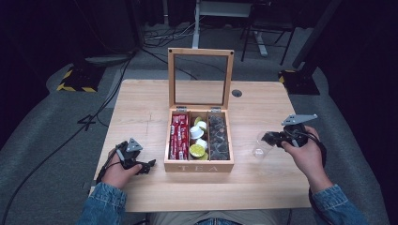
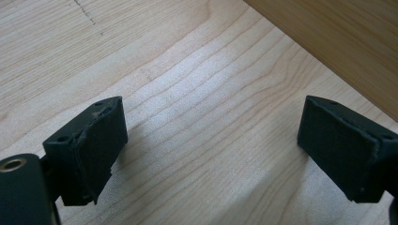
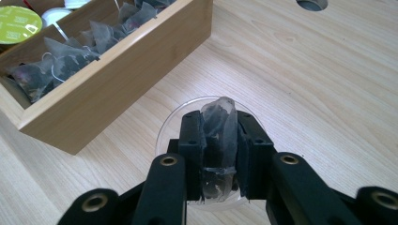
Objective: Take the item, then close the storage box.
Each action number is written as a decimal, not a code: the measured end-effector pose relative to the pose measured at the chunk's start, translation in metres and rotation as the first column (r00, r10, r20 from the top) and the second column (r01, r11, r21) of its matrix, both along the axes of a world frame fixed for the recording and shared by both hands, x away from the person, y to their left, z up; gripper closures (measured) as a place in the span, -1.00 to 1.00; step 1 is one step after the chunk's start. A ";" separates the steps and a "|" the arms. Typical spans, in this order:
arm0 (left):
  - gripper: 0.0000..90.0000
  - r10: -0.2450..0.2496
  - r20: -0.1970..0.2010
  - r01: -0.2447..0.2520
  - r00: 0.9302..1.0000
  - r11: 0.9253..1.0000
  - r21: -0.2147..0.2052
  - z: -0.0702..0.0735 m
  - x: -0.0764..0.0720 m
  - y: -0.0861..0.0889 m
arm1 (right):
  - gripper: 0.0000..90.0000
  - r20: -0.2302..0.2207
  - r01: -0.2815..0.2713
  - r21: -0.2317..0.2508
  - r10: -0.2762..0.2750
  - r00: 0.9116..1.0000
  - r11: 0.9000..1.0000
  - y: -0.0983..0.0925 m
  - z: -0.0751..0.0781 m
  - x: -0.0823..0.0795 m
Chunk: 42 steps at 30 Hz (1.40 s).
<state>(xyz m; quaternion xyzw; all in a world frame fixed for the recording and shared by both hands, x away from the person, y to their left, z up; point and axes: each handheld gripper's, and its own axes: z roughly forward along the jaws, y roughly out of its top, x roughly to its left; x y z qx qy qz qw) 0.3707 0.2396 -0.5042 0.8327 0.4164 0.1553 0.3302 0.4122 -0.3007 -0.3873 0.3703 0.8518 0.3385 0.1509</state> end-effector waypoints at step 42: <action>-0.81 0.003 0.002 -0.003 1.000 1.000 0.004 0.000 0.002 0.000 | -0.21 0.223 -0.053 0.217 0.004 0.975 0.975 0.038 0.062 0.042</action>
